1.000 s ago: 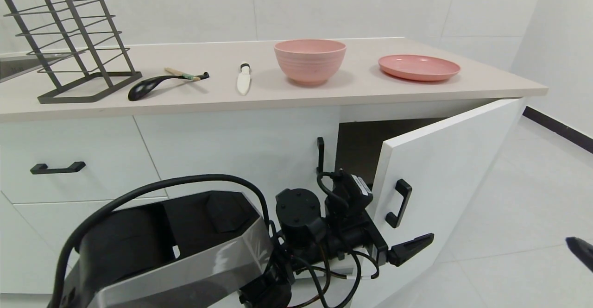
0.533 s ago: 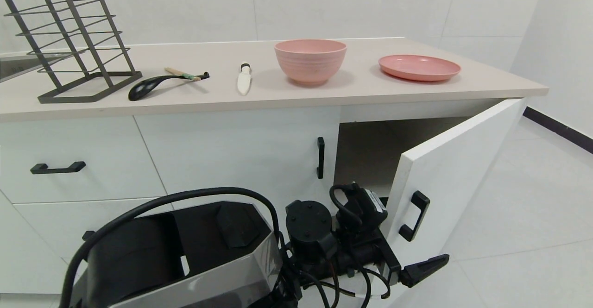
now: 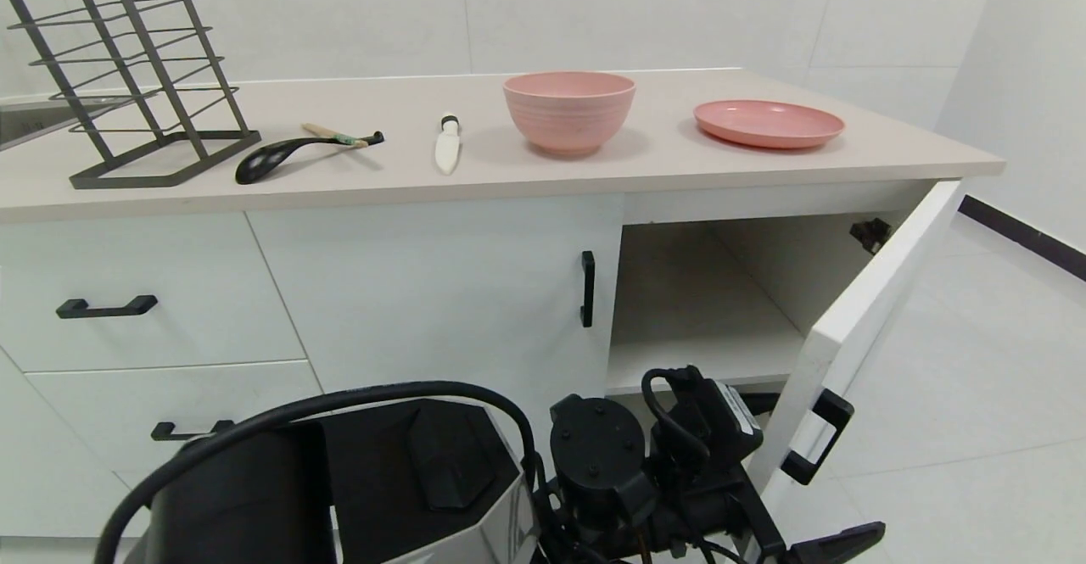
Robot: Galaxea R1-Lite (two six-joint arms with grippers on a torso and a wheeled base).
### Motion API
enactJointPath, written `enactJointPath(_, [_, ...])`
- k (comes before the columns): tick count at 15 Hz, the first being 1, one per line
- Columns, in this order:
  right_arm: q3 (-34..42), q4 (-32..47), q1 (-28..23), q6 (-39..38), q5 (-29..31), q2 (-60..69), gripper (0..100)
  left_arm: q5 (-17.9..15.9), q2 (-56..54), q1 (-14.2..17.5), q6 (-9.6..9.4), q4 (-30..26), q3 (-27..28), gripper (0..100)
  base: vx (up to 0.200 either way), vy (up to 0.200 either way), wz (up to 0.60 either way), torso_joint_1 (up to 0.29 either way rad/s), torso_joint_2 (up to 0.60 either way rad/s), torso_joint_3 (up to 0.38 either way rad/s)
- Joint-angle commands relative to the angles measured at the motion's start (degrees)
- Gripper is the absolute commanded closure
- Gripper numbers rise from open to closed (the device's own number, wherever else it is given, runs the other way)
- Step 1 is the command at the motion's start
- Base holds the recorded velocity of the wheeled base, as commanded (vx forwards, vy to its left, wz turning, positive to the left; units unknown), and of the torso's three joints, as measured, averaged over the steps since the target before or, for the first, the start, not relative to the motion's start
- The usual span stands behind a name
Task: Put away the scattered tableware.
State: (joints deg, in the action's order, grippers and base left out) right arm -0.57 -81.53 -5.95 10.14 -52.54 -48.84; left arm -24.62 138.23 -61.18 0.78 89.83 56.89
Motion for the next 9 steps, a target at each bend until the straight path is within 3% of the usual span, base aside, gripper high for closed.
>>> enactJointPath(1, [-0.8, 0.0, -0.1, 0.1, 0.0, 1.4, 0, -0.5, -0.4, -1.3, 0.01, 0.2, 0.4, 0, 0.0, 0.0, 0.0, 0.0, 0.0, 0.0])
enactJointPath(6, [-2.2, 0.1, -0.9, 0.1, 0.0, 2.2, 0, -0.5, -1.0, -1.4, 0.01, 0.2, 0.4, 0, 0.0, 0.0, 0.0, 0.0, 0.0, 0.0])
enactJointPath(7, [-2.0, 0.1, -0.9, 0.1, 0.0, 2.2, 0, -0.4, -1.9, 0.1, 0.1, 0.2, 0.4, 0, 0.0, 0.0, 0.0, 0.0, 0.0, 0.0])
enactJointPath(9, [-1.9, 0.1, -0.9, 0.1, 0.0, 2.2, 0, 0.2, -2.4, 7.5, 0.45, 0.2, 0.4, 0, 0.0, 0.0, 0.0, 0.0, 0.0, 0.0])
